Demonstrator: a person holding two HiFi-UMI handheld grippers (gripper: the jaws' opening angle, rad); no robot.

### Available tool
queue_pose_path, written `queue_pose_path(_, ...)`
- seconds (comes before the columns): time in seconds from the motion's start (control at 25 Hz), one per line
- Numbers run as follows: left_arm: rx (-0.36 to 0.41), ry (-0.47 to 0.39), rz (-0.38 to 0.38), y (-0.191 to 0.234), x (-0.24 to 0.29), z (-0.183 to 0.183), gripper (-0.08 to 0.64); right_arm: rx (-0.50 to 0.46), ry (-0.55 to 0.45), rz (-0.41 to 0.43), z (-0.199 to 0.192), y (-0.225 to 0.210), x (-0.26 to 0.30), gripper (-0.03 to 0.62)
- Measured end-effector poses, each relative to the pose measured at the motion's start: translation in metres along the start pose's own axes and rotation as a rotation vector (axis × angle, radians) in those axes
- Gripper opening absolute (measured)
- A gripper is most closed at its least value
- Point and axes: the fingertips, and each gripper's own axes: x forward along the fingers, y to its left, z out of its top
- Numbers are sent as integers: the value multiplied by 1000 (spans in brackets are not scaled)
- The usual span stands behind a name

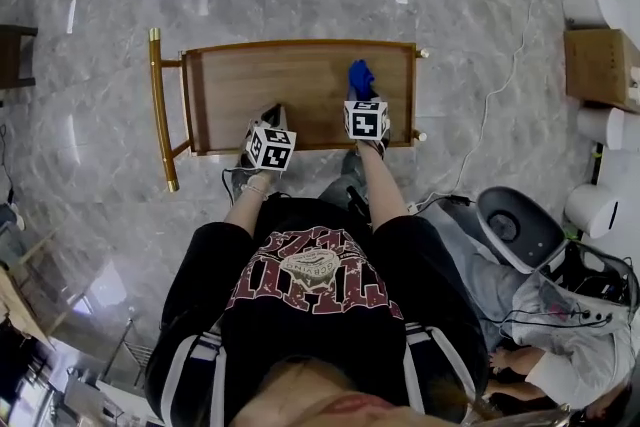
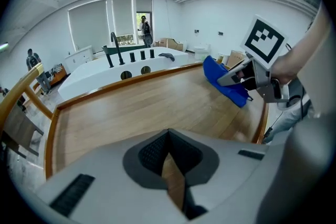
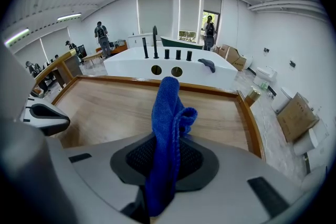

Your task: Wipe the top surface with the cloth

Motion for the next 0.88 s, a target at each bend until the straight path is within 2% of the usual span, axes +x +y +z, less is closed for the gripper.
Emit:
queue_pose_path(0.4,-16,23,-2,8,-13,-20,48,-27,1,36,5,34,1,89)
queue_pose_path(0.6,39,34,22,14,-18,-26,48,-40,-4,66,13,53,6,89)
queue_pose_path(0.88,-17,62,46,27,-23,-39,48,-74,2,117,19,83,12,89)
